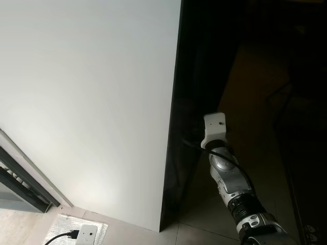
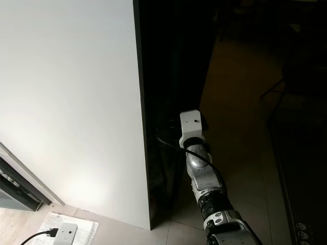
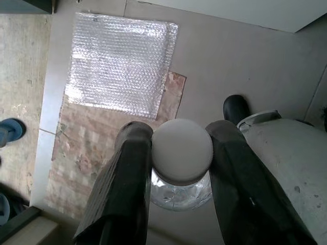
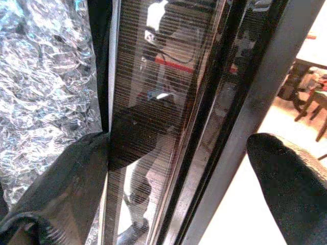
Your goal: Restocking fridge
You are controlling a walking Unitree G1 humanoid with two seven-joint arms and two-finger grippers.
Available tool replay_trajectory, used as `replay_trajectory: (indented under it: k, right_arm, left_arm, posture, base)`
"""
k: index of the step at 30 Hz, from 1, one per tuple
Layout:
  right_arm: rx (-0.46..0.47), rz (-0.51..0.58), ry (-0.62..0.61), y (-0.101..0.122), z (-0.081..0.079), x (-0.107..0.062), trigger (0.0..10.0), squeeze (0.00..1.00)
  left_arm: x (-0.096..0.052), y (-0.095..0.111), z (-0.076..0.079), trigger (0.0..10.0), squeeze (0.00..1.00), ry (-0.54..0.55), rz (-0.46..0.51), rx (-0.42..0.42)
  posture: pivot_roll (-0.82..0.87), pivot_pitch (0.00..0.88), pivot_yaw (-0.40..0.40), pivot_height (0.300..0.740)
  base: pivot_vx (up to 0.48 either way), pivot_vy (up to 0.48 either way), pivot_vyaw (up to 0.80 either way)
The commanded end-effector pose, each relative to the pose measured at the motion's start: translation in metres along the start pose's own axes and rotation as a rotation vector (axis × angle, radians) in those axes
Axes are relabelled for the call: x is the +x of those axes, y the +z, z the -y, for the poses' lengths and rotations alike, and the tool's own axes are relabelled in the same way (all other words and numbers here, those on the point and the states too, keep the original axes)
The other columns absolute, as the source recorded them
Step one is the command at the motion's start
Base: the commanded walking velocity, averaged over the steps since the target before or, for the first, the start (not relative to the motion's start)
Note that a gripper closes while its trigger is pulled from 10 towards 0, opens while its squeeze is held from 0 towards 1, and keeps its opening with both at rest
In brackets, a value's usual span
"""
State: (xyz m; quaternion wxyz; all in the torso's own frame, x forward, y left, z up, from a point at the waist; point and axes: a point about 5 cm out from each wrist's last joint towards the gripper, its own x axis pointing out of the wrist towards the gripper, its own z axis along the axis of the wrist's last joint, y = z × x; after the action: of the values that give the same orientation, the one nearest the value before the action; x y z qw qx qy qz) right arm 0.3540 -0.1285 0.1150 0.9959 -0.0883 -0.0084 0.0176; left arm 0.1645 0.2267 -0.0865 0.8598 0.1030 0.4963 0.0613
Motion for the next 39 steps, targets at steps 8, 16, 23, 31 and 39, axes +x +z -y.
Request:
replay_trajectory:
  k: [8,16,23,31,39]
  right_arm:
    - [-0.001,0.036,-0.21,-0.001,0.043,-0.011,10.0,0.0]
    - [-0.01,-0.011,-0.265,-0.013,0.058,-0.024,10.0,0.0]
    - [-0.025,-0.049,-0.326,-0.021,0.079,-0.032,10.0,0.0]
    - [-0.033,-0.183,-0.469,-0.052,0.129,-0.05,10.0,0.0]
    - [-0.011,-0.412,-0.555,-0.102,0.159,-0.085,10.0,0.0]
  left_arm:
    - [-0.002,-0.015,-0.017,10.0,0.0,0.019,-0.039,0.007]
    - [-0.002,-0.014,-0.014,10.0,0.0,0.012,-0.041,0.014]
    - [-0.003,-0.018,-0.01,10.0,0.0,0.007,-0.046,0.017]
    - [-0.003,-0.019,-0.01,10.0,0.0,0.005,-0.049,0.02]
    - [-0.003,-0.02,-0.01,10.0,0.0,0.005,-0.048,0.016]
  posture:
    - [-0.12,0.0,-0.018,0.74]
    - [-0.12,0.0,-0.017,0.74]
    - [-0.12,0.0,-0.017,0.74]
    - [-0.13,0.0,-0.016,0.74]
    - [-0.12,0.0,-0.02,0.74]
  base:
    - [0.0,0.0,0.0]
    - [0.0,0.0,0.0]
    - [0.0,0.0,0.0]
    - [0.0,0.0,0.0]
    - [0.0,0.0,0.0]
